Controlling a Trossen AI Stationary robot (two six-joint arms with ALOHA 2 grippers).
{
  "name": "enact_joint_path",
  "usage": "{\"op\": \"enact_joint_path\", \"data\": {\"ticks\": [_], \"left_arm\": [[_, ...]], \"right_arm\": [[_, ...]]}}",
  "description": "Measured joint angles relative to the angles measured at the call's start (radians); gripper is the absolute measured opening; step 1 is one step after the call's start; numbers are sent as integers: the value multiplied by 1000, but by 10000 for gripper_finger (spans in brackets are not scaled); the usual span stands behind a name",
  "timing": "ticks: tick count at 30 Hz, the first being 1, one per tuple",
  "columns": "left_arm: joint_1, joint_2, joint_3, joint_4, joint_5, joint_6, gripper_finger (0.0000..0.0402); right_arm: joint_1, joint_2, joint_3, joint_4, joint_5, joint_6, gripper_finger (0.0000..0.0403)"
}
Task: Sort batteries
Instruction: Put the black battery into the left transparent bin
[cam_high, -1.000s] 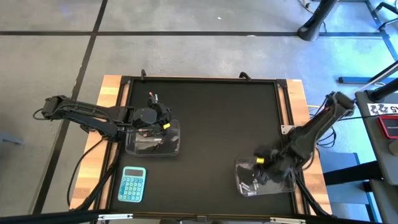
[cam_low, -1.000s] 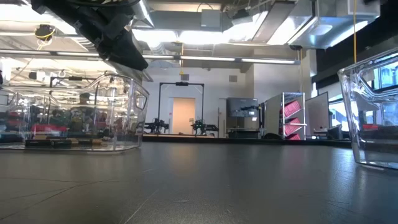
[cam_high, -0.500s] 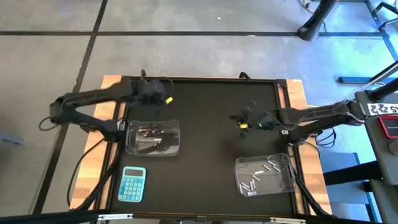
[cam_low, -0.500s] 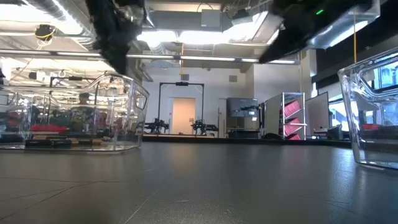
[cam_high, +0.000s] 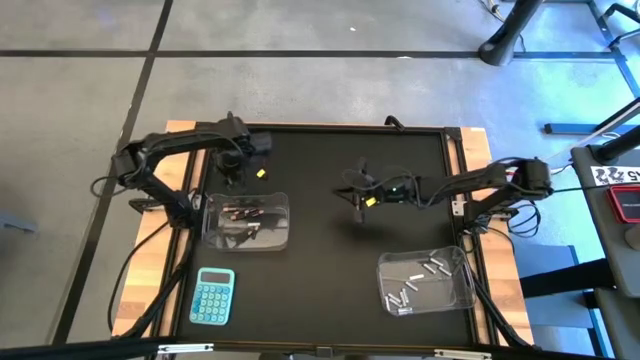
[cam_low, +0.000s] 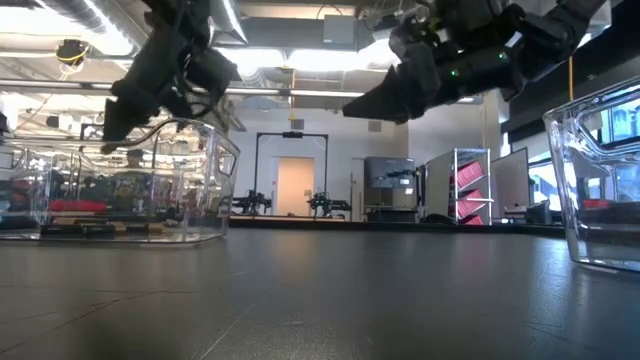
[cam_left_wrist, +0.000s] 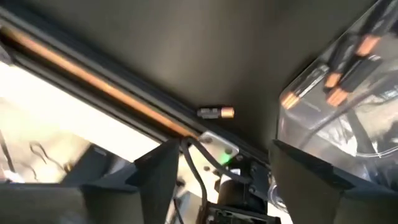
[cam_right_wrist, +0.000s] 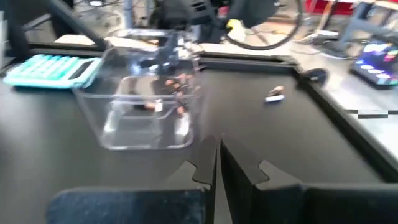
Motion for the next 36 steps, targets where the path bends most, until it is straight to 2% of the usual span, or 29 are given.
{"op": "enact_joint_path", "data": {"ticks": [5,8,13,18,20,23,25,30,36], "left_arm": [[23,-4,-86,23,21,-3,261],[4,-3,-136,98,130,7,262],[-77,-3,-193,220,242,1,263],[-185,-3,-196,320,340,-1,263],[-218,-3,-195,327,348,14,263],[-224,-3,-195,291,286,8,263],[-191,-3,-195,262,227,-23,263],[-77,25,-194,220,152,-21,263],[-35,175,-194,85,-40,176,249]], "right_arm": [[0,9,0,-31,-68,-1,24],[0,9,0,-31,-95,0,24],[0,9,0,-32,-119,6,24],[0,9,1,-32,-120,9,24],[0,9,1,-32,-120,9,24],[0,9,1,-30,-120,9,24],[0,9,1,-30,-120,9,24],[0,9,1,-29,-120,12,24],[1,9,1,-32,-120,63,24]]}}
